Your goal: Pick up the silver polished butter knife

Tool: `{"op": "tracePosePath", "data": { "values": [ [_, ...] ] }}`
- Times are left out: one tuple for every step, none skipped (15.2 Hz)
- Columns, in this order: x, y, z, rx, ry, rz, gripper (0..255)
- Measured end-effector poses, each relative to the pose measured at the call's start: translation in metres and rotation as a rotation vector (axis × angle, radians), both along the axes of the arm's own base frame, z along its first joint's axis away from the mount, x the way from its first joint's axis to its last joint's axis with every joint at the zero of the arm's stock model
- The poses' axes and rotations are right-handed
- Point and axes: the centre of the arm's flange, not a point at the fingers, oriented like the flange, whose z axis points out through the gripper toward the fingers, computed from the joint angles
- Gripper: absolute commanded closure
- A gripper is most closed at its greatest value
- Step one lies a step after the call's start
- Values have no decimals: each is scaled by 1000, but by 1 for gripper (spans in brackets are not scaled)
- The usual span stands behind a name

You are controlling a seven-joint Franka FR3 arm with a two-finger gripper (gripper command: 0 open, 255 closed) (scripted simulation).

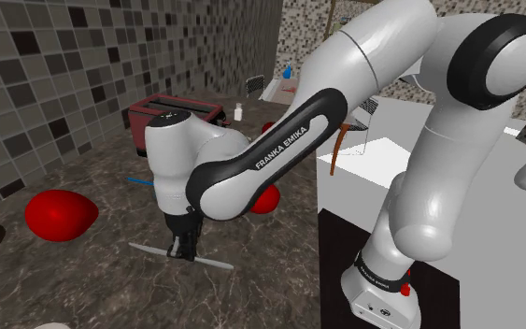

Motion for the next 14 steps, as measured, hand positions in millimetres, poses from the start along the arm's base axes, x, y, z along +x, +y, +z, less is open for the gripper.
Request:
{"op": "tracePosePath", "data": {
  "values": [
    [1, 0, 3, 0, 0, 0, 255],
    [2, 0, 9, 0, 0, 0, 255],
    [1, 0, 13, 0, 0, 0, 255],
    [1, 0, 19, 0, 0, 0, 255],
    [0, 0, 26, 0, 0, 0, 255],
    [0, 1, 31, 0, 0, 0, 255],
    [-1, 0, 35, 0, 0, 0, 255],
    [-1, 0, 40, 0, 0, 0, 255],
    [0, -1, 46, 0, 0, 0, 255],
    [0, 0, 51, 0, 0, 0, 255],
    [0, 0, 56, 0, 0, 0, 255],
    [1, 0, 61, 0, 0, 0, 255],
    [1, 0, 66, 0, 0, 0, 255],
    [1, 0, 70, 0, 0, 0, 255]
  ]
}}
